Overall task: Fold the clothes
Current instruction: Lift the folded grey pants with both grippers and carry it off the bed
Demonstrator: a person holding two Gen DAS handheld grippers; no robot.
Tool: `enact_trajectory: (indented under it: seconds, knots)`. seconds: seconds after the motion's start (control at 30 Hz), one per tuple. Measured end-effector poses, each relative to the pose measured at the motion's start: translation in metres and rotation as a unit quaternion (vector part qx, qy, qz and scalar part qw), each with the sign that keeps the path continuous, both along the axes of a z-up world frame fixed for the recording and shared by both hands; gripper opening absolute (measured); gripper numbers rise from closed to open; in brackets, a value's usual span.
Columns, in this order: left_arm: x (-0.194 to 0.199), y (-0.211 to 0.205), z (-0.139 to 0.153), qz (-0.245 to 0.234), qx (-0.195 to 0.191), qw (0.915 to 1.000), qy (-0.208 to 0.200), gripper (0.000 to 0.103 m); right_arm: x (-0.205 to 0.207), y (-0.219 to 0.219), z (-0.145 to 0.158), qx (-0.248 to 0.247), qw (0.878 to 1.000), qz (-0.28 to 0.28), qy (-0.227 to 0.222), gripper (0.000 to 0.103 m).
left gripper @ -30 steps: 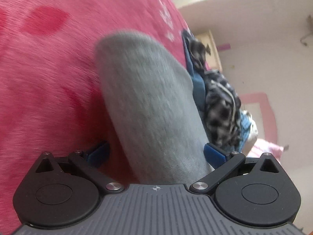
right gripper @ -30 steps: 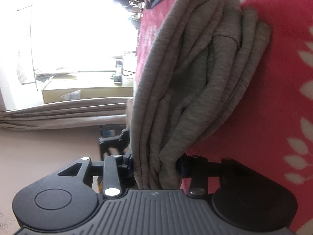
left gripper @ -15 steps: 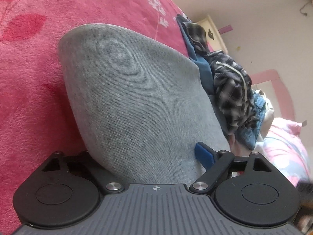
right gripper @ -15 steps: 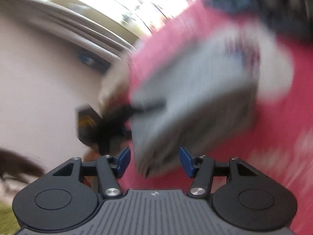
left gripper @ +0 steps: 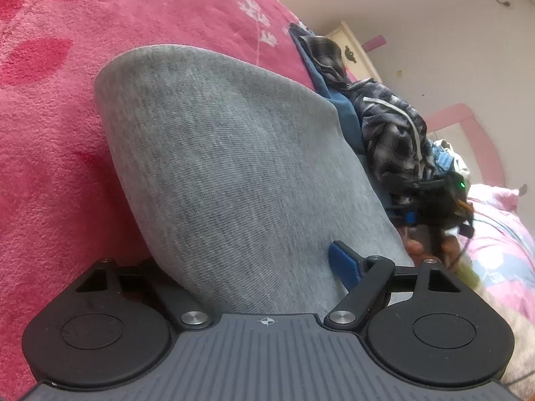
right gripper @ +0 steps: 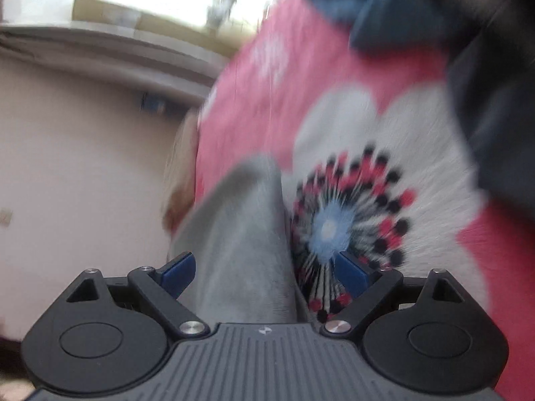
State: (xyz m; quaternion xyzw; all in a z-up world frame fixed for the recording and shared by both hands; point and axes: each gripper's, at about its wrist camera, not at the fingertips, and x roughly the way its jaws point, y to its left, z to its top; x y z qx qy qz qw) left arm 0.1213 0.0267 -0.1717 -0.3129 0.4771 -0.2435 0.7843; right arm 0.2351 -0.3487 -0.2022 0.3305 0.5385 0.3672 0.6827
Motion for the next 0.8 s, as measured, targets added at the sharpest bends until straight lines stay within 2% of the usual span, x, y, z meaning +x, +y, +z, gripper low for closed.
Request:
enact_trajectory:
  seconds: [0.17, 0.3, 0.43, 0.47, 0.6, 0.67, 0.8]
  knots:
    - [-0.004, 0.004, -0.003, -0.004, -0.01, 0.9998, -0.016, 0.077, 0.02, 0.024, -0.009, 0.037, 0.997, 0.072, 0.004, 0.096]
    - [-0.006, 0.006, -0.005, -0.005, -0.015, 0.9995, -0.027, 0.076, 0.035, 0.057, -0.01, 0.043, 0.99, 0.132, 0.005, 0.098]
    - [-0.008, 0.009, -0.008, -0.002, -0.024, 0.999, -0.036, 0.073, 0.041, 0.072, -0.009, 0.049, 0.985, 0.166, 0.002, 0.099]
    - [-0.009, 0.01, -0.008, 0.002, -0.026, 0.999, -0.037, 0.07, 0.038, 0.07, -0.006, 0.053, 0.985, 0.164, 0.003, 0.097]
    - [-0.008, 0.012, -0.005, 0.016, -0.03, 0.999, -0.031, 0.063, 0.022, 0.066, 0.001, 0.033, 0.99, 0.139, 0.001, 0.069]
    - [-0.008, 0.014, -0.002, 0.023, -0.037, 0.9987, -0.026, 0.056, 0.014, 0.065, 0.005, 0.024, 0.992, 0.122, -0.004, 0.064]
    - [-0.009, 0.016, 0.008, 0.022, -0.042, 0.9983, -0.035, 0.05, -0.001, 0.064, 0.02, 0.002, 0.995, 0.099, -0.029, 0.056]
